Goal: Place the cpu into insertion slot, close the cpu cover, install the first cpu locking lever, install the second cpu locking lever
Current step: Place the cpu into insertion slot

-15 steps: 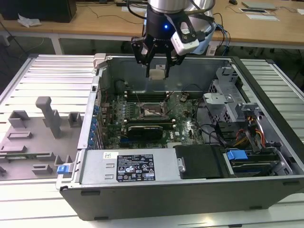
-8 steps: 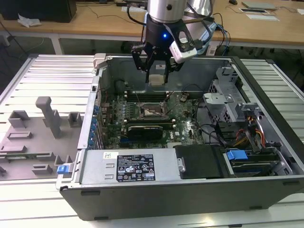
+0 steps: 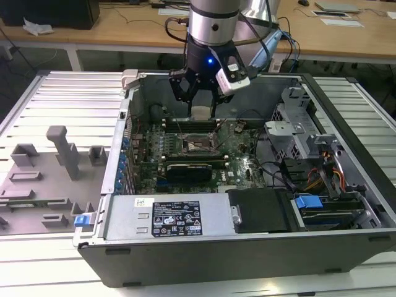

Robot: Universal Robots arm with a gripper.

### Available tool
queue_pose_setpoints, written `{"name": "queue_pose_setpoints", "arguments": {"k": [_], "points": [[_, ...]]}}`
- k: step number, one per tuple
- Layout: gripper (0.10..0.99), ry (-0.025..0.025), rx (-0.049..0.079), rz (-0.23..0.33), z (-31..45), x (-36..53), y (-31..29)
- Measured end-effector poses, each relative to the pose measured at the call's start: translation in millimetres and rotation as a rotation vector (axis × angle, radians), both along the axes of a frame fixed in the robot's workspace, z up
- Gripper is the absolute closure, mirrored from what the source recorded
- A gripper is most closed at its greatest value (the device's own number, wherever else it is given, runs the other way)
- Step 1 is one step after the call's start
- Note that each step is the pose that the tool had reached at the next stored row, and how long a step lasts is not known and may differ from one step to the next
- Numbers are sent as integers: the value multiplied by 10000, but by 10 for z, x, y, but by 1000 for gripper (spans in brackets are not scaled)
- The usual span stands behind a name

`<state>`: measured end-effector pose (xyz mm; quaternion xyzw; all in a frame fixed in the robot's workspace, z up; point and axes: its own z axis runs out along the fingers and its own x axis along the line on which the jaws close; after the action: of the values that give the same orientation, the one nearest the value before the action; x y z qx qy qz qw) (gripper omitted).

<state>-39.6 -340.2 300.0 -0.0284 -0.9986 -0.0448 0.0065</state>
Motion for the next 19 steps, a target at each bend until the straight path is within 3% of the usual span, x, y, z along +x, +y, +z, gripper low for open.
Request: {"name": "queue_pose_setpoints", "arguments": {"k": [10, 15, 19], "points": [[545, -1, 2, -2014, -41, 0, 0], [545, -1, 2, -3529, -70, 0, 0], [545, -2, 2, -4232, -82, 0, 0]]}}
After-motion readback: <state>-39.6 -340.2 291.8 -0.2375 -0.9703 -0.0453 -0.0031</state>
